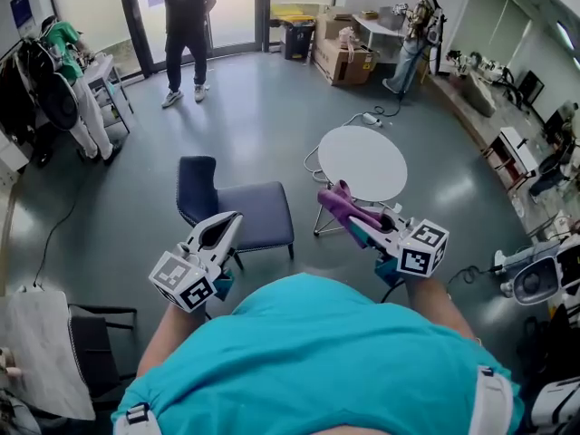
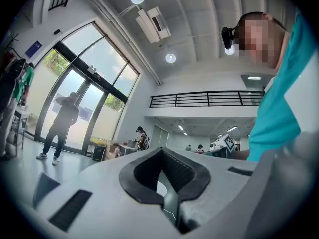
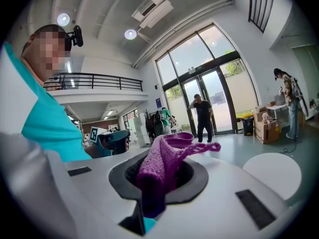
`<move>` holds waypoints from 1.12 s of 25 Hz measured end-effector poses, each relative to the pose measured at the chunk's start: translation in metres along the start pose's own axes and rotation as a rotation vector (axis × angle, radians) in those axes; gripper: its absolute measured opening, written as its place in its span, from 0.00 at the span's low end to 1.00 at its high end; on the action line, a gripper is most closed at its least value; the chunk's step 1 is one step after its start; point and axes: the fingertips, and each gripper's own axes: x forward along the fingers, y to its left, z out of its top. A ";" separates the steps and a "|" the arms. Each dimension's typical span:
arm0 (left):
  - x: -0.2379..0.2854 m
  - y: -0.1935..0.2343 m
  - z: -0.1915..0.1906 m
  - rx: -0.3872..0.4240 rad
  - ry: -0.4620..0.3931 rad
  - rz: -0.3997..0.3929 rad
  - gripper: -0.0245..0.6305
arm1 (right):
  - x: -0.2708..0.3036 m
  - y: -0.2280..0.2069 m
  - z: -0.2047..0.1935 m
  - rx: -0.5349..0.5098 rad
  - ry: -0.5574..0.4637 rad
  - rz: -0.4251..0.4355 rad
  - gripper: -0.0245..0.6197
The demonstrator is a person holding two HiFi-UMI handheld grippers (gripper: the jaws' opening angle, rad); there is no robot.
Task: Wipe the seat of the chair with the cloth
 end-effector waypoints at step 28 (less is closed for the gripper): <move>0.234 0.077 -0.039 -0.112 -0.014 0.316 0.04 | 0.072 -0.292 0.049 0.047 0.105 0.354 0.12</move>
